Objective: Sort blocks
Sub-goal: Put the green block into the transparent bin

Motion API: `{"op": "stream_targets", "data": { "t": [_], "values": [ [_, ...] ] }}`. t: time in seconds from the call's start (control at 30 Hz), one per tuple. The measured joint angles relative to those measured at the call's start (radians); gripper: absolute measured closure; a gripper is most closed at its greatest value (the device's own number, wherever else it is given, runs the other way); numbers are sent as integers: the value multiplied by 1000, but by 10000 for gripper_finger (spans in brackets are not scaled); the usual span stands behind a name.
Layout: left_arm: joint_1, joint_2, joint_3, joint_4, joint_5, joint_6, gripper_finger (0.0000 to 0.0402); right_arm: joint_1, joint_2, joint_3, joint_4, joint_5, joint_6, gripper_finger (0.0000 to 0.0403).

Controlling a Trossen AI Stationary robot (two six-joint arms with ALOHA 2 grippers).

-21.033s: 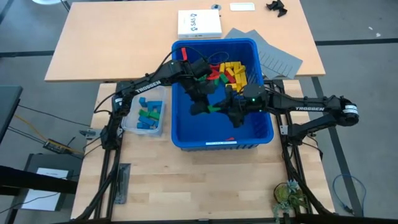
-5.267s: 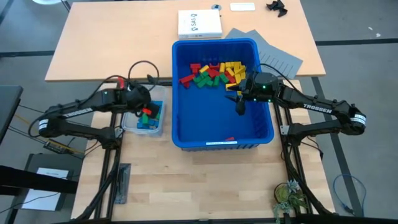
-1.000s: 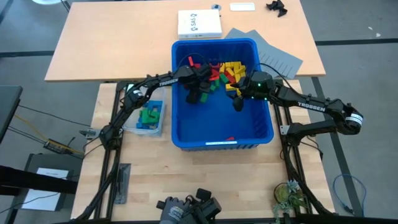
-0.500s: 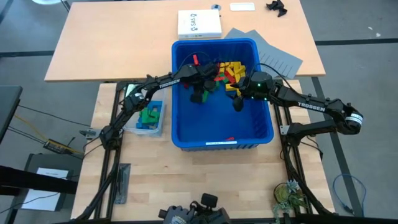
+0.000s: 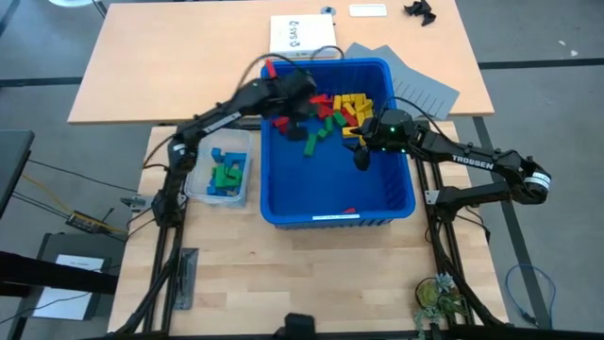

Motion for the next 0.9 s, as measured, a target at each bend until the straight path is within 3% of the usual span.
{"op": "stream_targets", "data": {
  "t": [0.17,0.7,0.9],
  "values": [
    [-15,-87,1,-7,-10,-65,360,0,0,0,1,0,0,149],
    [-193,-242,-1,-319,-214,-330,360,0,0,0,-1,-14,38,149],
    [-245,-381,-176,-323,-315,-462,360,0,0,0,-1,-20,38,149]
  ]
}}
